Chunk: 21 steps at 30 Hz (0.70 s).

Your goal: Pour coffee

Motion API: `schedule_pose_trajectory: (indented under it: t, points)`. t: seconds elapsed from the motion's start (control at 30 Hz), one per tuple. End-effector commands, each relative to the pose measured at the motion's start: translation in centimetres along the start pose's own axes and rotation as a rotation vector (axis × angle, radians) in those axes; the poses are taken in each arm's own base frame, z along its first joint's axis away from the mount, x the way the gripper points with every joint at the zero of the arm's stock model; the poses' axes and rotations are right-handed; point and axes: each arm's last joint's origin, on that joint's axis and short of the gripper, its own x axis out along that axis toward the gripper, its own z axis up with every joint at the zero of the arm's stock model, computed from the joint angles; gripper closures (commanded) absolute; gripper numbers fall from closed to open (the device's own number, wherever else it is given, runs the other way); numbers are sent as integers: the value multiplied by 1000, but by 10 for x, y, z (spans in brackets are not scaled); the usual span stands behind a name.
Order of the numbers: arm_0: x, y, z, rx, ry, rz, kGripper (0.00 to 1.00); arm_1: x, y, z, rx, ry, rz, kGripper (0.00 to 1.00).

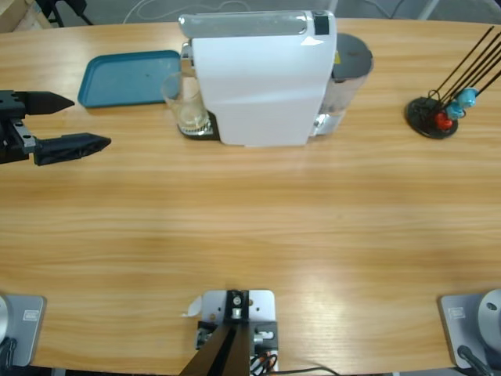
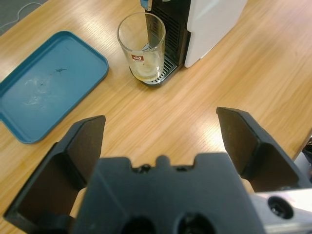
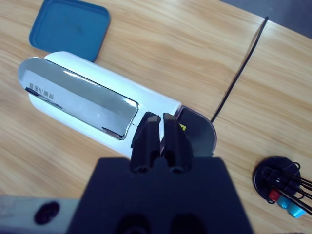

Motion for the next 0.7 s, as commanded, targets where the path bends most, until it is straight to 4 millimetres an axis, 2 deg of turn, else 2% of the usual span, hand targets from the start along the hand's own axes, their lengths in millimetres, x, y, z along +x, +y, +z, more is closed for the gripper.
schedule_pose_trajectory:
  t: [0.03, 0.2, 0.4, 0.7]
  points:
    - [14, 3, -12, -16, 67, 20, 0, 32, 1, -2, 3, 92, 5, 1000]
    - [17, 3, -13, -16, 80, 18, 0, 36, 2, -4, 0, 109, 7, 1000]
    - [19, 3, -13, -17, 83, 18, 0, 34, 14, -7, -25, 119, 26, 1000]
    - [19, 3, -14, -18, 85, 18, 0, 41, 15, -8, -28, 136, 32, 1000]
